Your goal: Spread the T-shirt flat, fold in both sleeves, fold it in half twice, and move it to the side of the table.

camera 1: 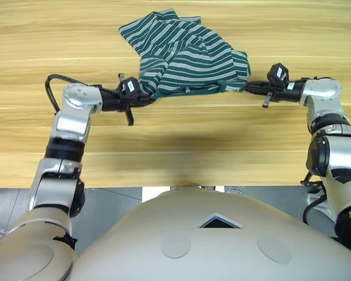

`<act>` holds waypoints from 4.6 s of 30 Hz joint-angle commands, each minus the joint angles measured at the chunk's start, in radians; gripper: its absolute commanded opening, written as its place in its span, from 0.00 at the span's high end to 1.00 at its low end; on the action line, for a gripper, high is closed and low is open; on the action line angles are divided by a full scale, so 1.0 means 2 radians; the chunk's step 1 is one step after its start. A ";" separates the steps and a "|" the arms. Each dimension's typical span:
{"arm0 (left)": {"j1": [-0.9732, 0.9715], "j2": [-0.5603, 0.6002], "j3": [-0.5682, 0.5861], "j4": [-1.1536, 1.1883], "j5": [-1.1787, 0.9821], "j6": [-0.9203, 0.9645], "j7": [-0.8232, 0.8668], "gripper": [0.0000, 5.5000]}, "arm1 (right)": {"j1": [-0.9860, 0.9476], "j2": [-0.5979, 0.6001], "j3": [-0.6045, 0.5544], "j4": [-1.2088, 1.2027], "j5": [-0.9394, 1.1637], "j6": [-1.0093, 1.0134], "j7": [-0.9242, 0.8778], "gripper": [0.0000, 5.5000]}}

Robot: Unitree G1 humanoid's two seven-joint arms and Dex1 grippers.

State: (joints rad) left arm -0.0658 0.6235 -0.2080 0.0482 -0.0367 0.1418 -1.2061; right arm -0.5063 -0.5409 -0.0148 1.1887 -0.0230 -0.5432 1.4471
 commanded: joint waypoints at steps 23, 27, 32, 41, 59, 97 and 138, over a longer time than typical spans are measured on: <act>0.159 0.127 -0.032 -0.315 -0.024 0.171 0.040 0.77 | 0.207 -0.161 0.172 -0.386 0.113 0.042 0.070 0.73; 0.151 0.134 0.042 -0.333 -0.094 0.195 0.036 0.63 | 0.188 -0.171 0.173 -0.411 0.199 0.077 0.083 0.61; 0.094 0.108 0.107 -0.238 -0.119 0.175 0.077 0.49 | 0.082 -0.075 0.138 -0.313 0.202 0.103 0.026 0.61; -0.142 -0.059 0.016 0.067 -0.023 0.027 0.184 0.40 | -0.022 0.056 0.164 -0.150 0.012 0.058 -0.185 0.61; 0.002 -0.115 0.129 -0.059 -0.112 -0.003 0.253 0.40 | -0.056 0.121 0.196 0.010 -0.079 0.148 -0.157 0.61; 0.340 -0.199 0.175 -0.062 -0.199 0.039 0.310 0.73 | -0.045 0.141 0.106 0.027 -0.067 0.120 -0.261 0.61; 0.250 -0.150 0.065 -0.115 -0.227 0.155 0.265 1.00 | 0.032 0.093 0.123 -0.095 0.001 -0.065 0.012 0.61</act>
State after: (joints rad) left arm 0.4566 0.3047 -0.0687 -0.2016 -0.5160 0.4318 -0.6785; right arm -0.4739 -0.3234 0.2284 1.0661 -0.0715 -0.6698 1.3873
